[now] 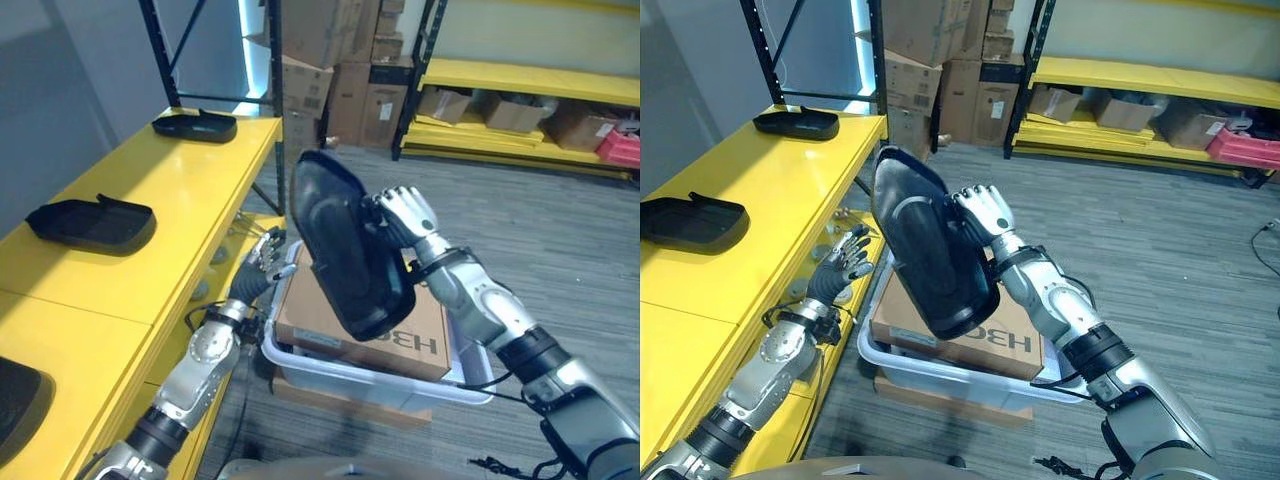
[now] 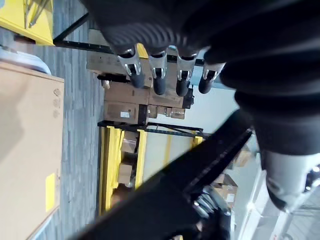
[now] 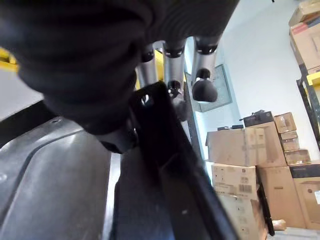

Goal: Move parts from the plastic box to the shelf.

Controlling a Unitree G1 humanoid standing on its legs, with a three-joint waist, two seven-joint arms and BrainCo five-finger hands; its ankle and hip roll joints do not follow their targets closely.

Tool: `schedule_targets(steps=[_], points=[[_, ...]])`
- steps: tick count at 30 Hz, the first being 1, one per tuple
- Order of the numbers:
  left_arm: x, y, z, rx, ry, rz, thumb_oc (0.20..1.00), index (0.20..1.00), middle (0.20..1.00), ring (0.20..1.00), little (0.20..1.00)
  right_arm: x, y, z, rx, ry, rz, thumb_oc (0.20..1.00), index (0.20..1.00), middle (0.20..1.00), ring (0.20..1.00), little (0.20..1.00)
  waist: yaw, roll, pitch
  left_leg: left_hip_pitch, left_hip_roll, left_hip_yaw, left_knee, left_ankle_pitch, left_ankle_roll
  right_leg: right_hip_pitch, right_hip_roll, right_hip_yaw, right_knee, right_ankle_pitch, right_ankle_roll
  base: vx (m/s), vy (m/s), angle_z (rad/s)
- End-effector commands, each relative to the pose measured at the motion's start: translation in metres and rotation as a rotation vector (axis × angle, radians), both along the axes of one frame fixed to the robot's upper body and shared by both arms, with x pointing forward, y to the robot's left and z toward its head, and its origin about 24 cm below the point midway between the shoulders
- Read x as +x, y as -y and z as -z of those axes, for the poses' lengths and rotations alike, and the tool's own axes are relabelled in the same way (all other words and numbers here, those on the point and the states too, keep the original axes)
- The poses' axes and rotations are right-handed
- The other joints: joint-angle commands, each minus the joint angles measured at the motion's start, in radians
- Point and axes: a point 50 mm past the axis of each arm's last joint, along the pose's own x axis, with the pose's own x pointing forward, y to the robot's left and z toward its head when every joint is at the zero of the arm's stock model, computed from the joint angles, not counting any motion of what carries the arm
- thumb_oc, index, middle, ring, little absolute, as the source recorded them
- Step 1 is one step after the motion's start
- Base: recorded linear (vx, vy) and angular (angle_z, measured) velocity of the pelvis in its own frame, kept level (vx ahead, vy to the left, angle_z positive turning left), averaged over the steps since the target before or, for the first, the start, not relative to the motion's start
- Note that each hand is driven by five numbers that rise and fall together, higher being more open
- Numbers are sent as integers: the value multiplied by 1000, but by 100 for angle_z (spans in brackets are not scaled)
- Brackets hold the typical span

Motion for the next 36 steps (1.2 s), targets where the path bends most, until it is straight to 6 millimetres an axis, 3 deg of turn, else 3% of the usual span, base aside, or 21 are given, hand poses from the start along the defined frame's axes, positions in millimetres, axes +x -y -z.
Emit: schedule_targets(steps=[1,9,21,36], points=[[15,11,-30,-69,105,76,1000,1000,1000,1000,1000,5,-18,-42,7,145,-92,200,200,200,200,200,20,-29,-23,33,-9,-35,5,-141,23,46,-43,-38,3,-140,51,-5,2,15],[15,15,-42,-108,119,119,1000,1000,1000,1000,1000,-4,-32,-45,-30,173,-169,200,200,200,200,200,22,-26,-22,24,-14,-44,3,-137,26,42,-50,-46,3,-135,53,-2,3,2],[18,6,-30,-82,71,32,1000,1000,1000,1000,1000,-26,-52,-61,64,218,-307,200,200,200,200,200,18,-23,-21,18,-20,-47,2,-136,30,37,-53,-48,3,-134,54,0,0,0],[17,2,-23,-84,38,3,1000,1000,1000,1000,1000,-28,-50,-55,116,179,-300,200,200,200,200,200,10,-25,-18,15,-18,-46,1,-133,30,32,-51,-44,3,-133,54,0,0,0]])
